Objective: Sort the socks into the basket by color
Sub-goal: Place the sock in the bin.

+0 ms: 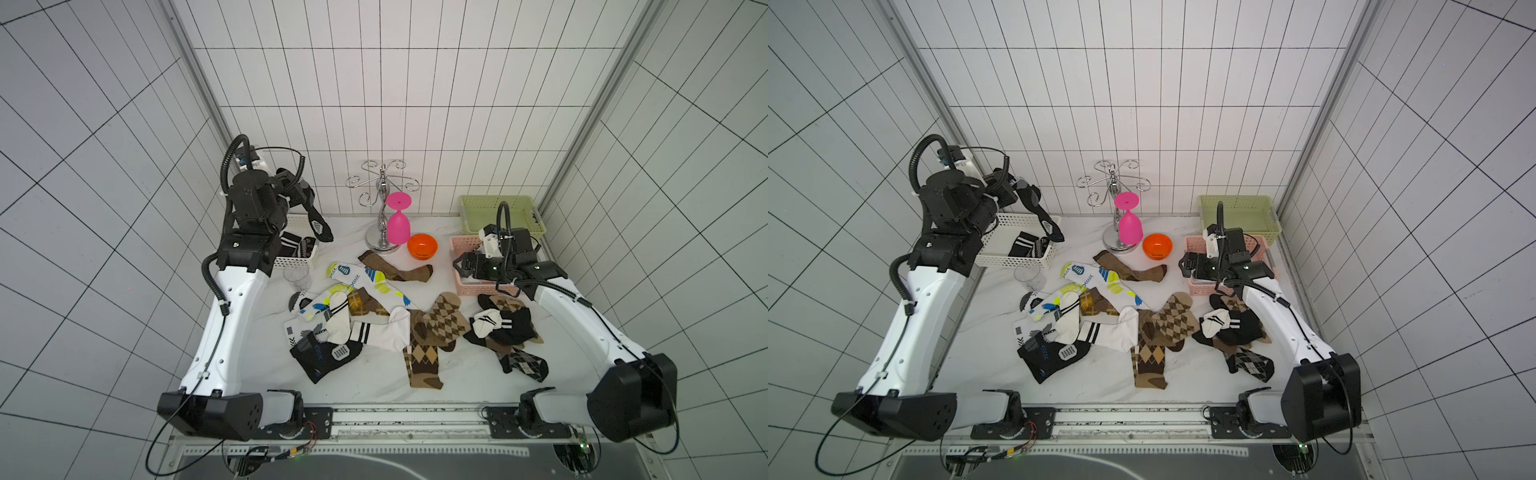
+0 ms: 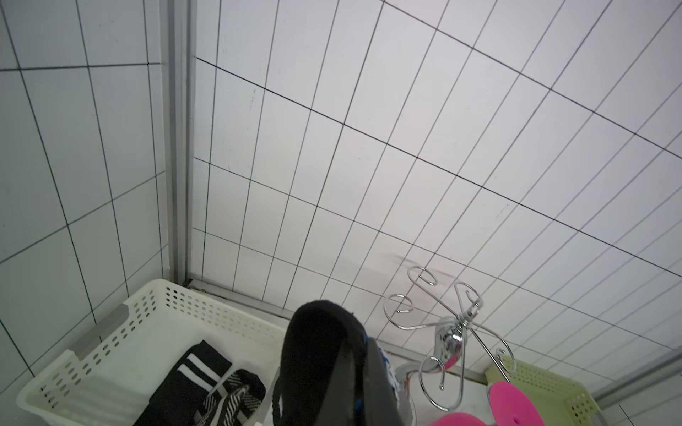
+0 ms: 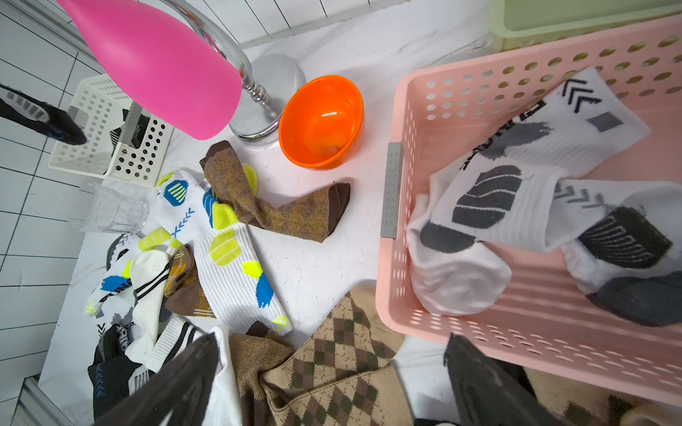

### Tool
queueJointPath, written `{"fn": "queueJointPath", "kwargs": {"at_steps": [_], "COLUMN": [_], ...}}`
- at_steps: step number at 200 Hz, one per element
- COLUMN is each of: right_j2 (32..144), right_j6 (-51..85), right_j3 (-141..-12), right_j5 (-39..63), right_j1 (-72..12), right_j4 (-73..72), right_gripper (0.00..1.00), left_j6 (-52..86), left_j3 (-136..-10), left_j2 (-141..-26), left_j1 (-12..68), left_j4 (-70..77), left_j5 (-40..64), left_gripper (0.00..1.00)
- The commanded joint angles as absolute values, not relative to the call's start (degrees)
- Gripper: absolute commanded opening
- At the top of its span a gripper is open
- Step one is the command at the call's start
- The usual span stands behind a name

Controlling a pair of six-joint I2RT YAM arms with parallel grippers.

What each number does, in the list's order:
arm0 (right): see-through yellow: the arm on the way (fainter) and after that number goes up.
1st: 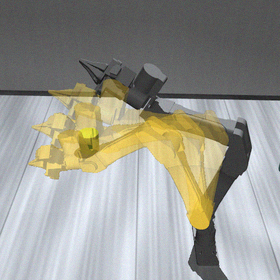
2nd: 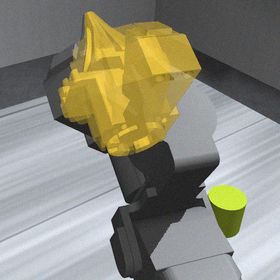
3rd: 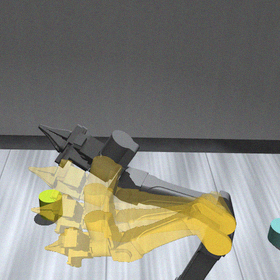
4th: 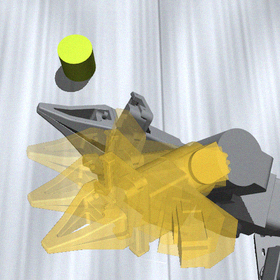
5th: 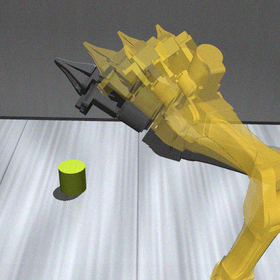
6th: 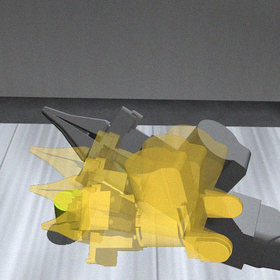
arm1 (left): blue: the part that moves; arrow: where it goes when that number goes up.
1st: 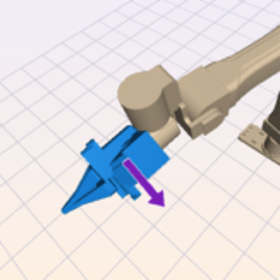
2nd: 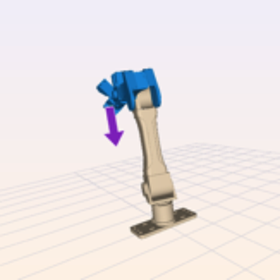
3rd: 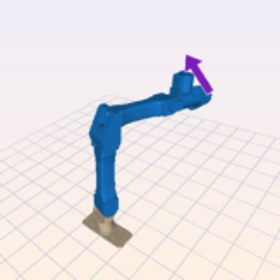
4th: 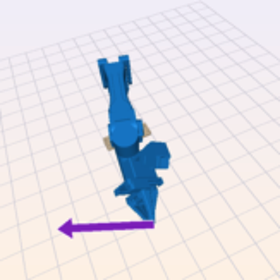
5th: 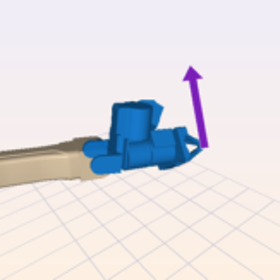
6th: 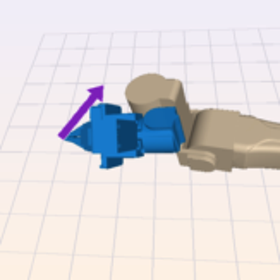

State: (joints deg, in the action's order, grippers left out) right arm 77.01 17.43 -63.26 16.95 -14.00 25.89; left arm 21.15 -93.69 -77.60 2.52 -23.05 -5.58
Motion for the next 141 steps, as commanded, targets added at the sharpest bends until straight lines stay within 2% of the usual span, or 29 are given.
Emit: {"fn": "queueJointPath", "kwargs": {"at_steps": [1,69,141], "right_j2": [78.6,84.9,90.4], "right_j6": [16.1,15.5,15.7], "right_j3": [-64.7,-69.3,-71.7], "right_j5": [17.3,17.7,18.0], "right_j1": [-14.4,-13.2,-10.4], "right_j4": [26.3,26.7,26.7], "right_gripper": [0.97,0.96,0.95], "left_j6": [20.4,17.6,18.7], "left_j3": [-95.5,-96.2,-92.8], "left_j2": [-80.2,-89.9,-103.0], "left_j1": [-0.9,-7.0,-9.3], "left_j4": [-16.4,-13.1,-12.9], "left_j5": [-4.5,-7.2,-8.8], "left_gripper": [0.00,0.00,0.00]}}
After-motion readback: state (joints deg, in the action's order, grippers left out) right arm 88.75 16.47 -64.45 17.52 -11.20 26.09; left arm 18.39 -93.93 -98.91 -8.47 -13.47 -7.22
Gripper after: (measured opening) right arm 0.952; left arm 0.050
